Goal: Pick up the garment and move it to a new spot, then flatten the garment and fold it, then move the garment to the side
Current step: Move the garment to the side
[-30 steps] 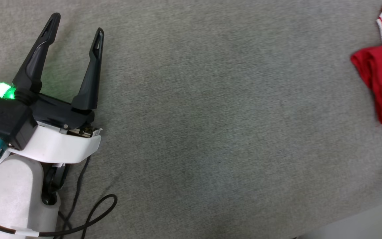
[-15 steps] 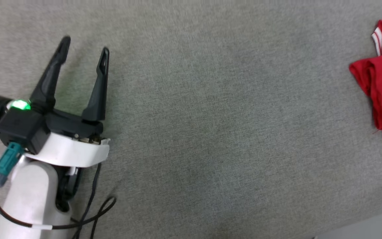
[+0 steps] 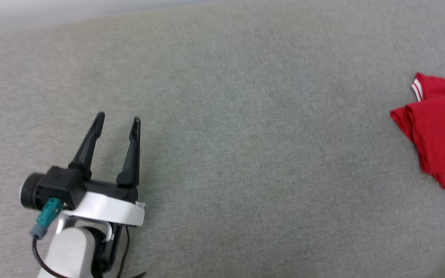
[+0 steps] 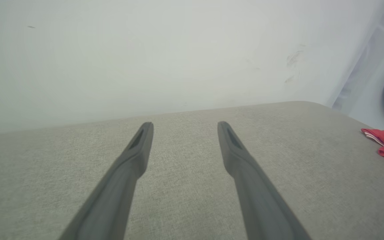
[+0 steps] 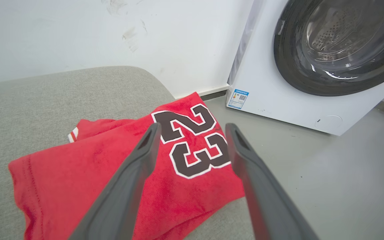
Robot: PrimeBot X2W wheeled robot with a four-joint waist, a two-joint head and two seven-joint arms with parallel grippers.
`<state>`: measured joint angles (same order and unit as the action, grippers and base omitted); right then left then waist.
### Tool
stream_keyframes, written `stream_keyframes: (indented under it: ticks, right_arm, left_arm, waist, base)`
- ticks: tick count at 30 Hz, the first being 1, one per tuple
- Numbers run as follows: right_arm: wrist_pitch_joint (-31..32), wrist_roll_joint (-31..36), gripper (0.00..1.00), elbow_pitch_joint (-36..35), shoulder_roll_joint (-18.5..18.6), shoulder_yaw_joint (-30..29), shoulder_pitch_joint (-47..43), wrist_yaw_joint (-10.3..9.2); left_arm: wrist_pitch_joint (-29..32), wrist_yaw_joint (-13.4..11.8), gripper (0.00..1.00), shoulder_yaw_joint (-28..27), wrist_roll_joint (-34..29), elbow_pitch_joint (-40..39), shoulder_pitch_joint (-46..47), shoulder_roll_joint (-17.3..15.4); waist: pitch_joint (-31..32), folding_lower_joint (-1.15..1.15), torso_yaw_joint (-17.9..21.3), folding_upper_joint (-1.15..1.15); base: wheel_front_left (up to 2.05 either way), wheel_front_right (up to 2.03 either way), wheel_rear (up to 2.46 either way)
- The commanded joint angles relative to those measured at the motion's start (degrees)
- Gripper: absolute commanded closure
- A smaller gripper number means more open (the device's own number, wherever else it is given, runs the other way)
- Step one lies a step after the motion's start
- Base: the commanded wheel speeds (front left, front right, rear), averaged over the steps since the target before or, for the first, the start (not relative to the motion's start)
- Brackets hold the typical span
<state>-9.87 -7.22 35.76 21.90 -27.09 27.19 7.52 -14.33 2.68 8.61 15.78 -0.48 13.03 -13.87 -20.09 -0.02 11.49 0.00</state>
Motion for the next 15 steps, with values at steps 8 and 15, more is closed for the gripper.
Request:
stream_keyframes:
  ticks: [8,15]
  right_arm:
    - [-1.12,-1.14,0.00,-9.14,-6.58,4.46,-10.83,-0.07]
    - [1.45,0.69,0.00,-22.04,-14.27,9.37,-19.76,-0.06]
  left_arm:
    - [-0.71,-1.05,0.00,-0.69,0.86,4.46,-4.65,1.77]
    - [-0.90,-1.82,0.00,-2.17,1.38,7.28,-7.49,2.68]
  waist:
    - [9.07,0.02,-4.81,0.00]
    - [12.76,0.02,-7.28,0.00]
  base:
    - [0.00,0.00,0.00]
    - [0.00,0.00,0.00]
